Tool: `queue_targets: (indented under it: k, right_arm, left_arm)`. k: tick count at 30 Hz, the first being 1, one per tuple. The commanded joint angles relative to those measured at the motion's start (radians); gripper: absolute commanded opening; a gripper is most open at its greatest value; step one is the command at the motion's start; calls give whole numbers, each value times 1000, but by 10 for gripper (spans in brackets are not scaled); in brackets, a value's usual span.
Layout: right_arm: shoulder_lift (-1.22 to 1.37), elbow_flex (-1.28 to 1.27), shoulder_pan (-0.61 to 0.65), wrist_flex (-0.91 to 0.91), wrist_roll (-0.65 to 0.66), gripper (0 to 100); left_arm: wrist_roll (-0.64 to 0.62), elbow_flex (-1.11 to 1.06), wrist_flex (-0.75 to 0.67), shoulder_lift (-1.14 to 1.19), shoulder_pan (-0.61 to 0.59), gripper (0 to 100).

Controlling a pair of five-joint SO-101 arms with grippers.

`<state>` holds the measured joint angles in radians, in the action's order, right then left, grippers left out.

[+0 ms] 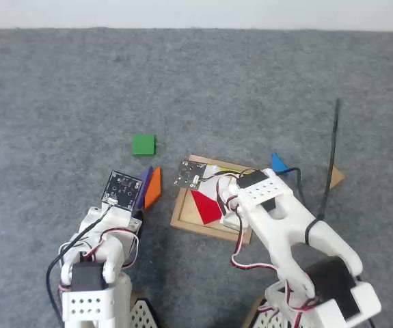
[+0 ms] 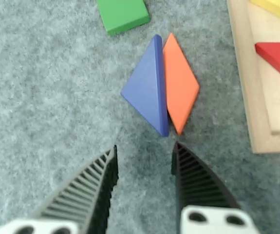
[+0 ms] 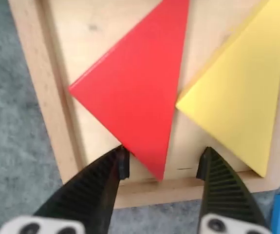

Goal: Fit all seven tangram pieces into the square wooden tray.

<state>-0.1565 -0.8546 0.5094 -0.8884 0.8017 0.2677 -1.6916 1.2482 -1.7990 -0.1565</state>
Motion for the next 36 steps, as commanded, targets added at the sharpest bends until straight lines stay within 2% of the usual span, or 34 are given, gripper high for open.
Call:
queue_targets:
  k: [1,3,9,14,28,36]
  right_arm:
    - [19,38,-35,-7,26,240]
    - [30,54,-42,7,21,219]
    - [73,110,-44,59,43,13]
    - [102,127,-44,56,117,9]
    - [113,445,-45,-96,112,9]
    - [214,545,-51,-76,114,9]
  left_arm:
    - [8,8,8,-12,-6,170]
    - [8,8,8,-12,-6,170]
    - [8,8,8,-12,-6,170]
    - [8,8,8,-12,-6,170]
    - [8,8,8,-12,-6,170]
    - [8,8,8,-12,-6,170]
